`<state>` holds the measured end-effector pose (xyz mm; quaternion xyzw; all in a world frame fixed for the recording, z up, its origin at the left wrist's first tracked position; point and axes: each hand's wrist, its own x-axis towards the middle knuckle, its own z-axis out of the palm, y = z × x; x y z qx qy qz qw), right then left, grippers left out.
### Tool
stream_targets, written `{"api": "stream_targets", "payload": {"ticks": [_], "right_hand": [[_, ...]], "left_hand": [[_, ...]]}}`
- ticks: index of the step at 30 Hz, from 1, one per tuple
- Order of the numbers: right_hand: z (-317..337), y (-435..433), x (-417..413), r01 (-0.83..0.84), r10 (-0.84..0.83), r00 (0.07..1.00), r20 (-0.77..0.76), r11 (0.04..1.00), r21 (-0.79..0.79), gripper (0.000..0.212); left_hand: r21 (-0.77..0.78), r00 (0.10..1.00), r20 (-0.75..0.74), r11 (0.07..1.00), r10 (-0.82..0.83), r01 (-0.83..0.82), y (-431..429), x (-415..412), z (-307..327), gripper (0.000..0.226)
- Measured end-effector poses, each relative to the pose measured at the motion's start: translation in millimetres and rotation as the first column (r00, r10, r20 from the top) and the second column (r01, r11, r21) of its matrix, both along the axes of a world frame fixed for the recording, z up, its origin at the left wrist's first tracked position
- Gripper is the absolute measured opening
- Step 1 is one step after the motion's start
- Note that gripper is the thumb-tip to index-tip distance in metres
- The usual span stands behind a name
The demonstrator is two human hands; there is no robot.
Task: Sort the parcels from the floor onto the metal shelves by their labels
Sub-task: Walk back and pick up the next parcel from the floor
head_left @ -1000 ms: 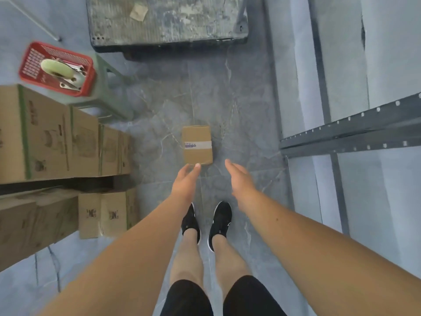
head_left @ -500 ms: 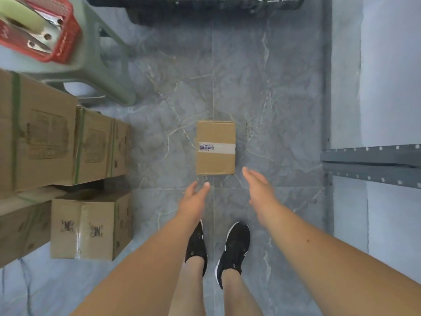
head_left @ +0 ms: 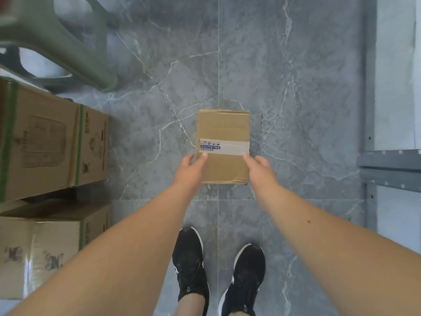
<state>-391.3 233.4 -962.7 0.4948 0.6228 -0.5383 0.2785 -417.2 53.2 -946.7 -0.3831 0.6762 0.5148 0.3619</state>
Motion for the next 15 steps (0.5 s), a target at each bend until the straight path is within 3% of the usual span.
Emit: {"api": "stream_targets", "payload": {"ticks": [5,10,15], "right_hand": [[-35,-3,-15,0.027,-0.027,0.999,-0.025,1.000,0.016,0.079],[-51,-7,-31,0.002,0.000,0.994,-0.109,1.000,0.021,0.042],[-53,-8,-46,-0.047,0.054,0.994,-0.095,0.996,0.074,0.047]], "left_hand": [[-0.005,0.999,-0.018,0.999,0.051,-0.051,1,-13,-35,0.070],[0.008,0.999,-0.034,1.000,-0.025,0.025,0,-27,-56,0.074],[0.039,0.994,-0.072,0.995,-0.083,0.086,2,-43,-64,0.065]]}}
